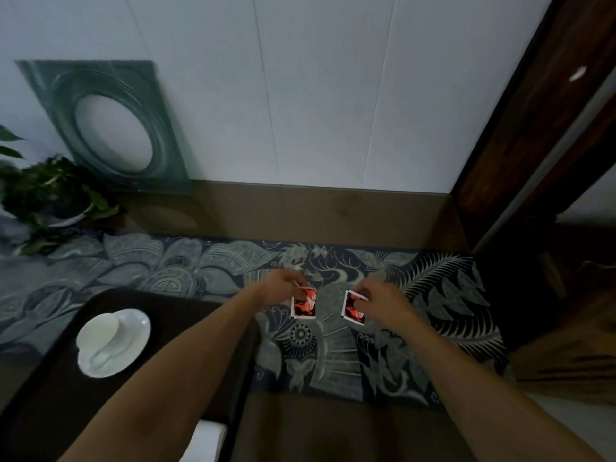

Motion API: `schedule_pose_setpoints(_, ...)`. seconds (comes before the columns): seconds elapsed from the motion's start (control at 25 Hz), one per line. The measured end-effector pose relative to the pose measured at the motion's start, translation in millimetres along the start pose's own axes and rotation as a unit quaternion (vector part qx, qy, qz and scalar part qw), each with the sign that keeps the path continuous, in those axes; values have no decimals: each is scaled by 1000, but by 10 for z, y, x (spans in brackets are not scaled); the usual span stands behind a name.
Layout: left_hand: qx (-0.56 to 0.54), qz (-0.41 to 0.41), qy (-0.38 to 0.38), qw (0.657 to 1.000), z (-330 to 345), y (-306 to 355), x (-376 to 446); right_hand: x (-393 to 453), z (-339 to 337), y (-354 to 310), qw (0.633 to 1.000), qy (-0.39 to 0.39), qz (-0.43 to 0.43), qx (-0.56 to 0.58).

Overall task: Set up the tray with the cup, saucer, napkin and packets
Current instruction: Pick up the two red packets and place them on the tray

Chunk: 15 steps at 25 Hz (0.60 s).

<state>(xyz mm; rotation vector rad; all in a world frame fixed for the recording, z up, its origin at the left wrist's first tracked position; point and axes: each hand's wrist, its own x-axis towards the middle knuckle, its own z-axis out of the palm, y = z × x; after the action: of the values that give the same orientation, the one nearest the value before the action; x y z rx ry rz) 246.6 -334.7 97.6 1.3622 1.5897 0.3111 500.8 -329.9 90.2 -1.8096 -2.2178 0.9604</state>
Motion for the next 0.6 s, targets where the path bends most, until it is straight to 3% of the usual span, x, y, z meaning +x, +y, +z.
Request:
schedule_pose_setpoints(0.32,-59,12,-12,998,-555,-997,-689,-222,784,-932,999,-7,4,44)
schedule_pose_setpoints(0.6,-45,38,-43,997,-1240,-1806,-1002,-256,1581,-1895,999,-15,13,46)
